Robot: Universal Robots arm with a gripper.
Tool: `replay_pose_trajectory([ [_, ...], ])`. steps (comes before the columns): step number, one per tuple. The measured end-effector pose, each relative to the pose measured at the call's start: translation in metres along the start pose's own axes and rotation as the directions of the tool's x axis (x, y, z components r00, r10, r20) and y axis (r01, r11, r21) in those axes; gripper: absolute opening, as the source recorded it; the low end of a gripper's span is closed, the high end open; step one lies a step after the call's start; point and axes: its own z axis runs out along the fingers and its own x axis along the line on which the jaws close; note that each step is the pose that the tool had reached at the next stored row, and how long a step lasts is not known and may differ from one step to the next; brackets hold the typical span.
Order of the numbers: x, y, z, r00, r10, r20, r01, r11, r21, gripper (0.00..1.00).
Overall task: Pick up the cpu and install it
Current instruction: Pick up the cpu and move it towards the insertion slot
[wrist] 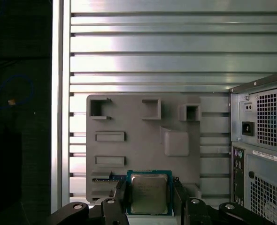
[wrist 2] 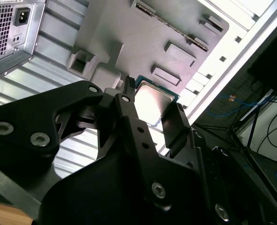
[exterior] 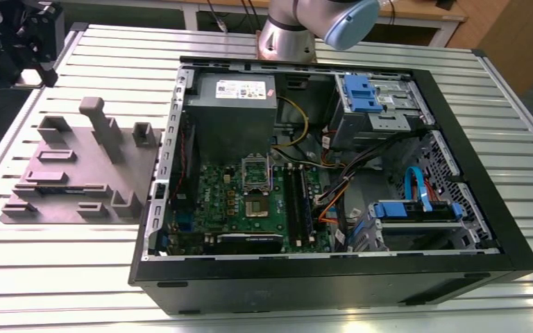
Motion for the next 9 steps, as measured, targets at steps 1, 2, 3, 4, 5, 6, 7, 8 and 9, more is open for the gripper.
replay_pose_trajectory([
  [1, -0.0004, 0.0, 0.0, 1.0, 0.0, 0.0, 0.0, 1.0, 0.0, 0.47],
  [2, -0.0008, 0.0, 0.0, 1.0, 0.0, 0.0, 0.0, 1.0, 0.0, 0.47],
  [3, -0.0012, 0.0, -0.0001, 1.0, 0.0, -0.0001, 0.0, 1.0, 0.0001, 0.47],
  [4, -0.0015, 0.0, 0.0, 1.0, 0.0, 0.0, 0.0, 1.0, 0.0, 0.47],
  [5, -0.002, 0.0, -0.0001, 1.0, 0.0, 0.0, 0.0, 1.0, 0.0, 0.47],
  [6, -0.0023, 0.0, -0.0001, 1.0, 0.0, -0.0001, 0.0, 1.0, 0.0, 0.47],
  [7, -0.0027, 0.0001, -0.0001, 1.0, 0.0, 0.0, 0.0, 1.0, 0.0, 0.47],
  [8, -0.003, 0.0, 0.0, 1.0, 0.0, 0.0, 0.0, 1.0, 0.0, 0.47],
  [9, -0.0034, 0.0001, 0.0, 1.0, 0.0, 0.0001, 0.0, 1.0, 0.0, 0.47],
])
